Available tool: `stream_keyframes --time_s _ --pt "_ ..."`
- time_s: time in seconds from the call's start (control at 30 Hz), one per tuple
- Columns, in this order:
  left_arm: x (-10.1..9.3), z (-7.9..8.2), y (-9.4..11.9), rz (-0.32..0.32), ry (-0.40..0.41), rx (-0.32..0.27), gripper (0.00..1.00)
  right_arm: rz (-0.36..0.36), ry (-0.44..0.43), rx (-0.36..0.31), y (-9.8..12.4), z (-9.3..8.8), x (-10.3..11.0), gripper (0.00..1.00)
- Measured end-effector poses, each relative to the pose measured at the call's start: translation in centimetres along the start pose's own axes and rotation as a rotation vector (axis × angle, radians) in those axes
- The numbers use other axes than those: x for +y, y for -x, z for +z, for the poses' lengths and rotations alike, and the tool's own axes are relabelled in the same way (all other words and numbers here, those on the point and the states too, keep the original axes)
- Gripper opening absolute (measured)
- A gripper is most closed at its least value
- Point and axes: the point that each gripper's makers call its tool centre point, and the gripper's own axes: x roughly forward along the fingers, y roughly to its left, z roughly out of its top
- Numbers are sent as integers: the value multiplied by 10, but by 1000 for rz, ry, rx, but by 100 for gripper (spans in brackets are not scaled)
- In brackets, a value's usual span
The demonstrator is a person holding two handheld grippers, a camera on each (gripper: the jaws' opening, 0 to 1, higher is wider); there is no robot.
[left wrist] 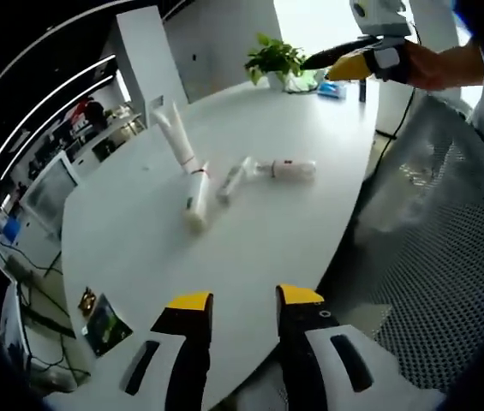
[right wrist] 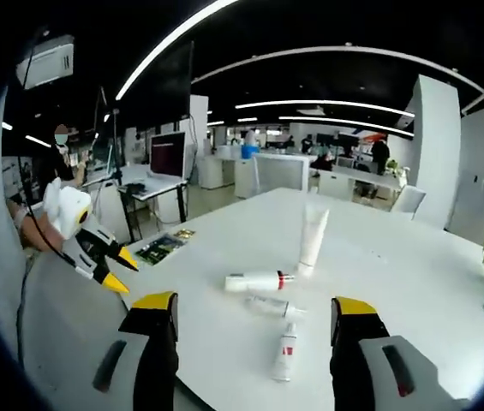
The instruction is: Arrange the skincare products in the storage area until every visible bottle or jar stands upright without overlapping.
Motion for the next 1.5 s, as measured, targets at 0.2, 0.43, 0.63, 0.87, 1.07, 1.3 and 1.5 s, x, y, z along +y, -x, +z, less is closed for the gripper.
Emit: stream_keyframes --time_s 0.2,0.43,0.63,0.87,1.07,1.3,1.5 --pt "11 13 -3 12 -43 1 36 -104 63 19 5 -11 -9 60" --pt "35 33 -36 -17 3 1 54 -153 34 -68 2 10 -13 54" --pt "46 49 -65 -87 -67 49 47 -172 113 -4 -1 -2 -12 49" --pt "69 82 -109 -156 71 21 41 -194 128 -17 3 1 -18 45" --pt "83 99 -145 -197 143 36 38 -217 137 -14 5 0 -21 45" --pt "90 97 -184 -217 74 132 36 -238 173 -11 7 1 -23 43" --pt "89 91 -212 -243 69 190 36 -250 165 -5 8 -1 -26 43"
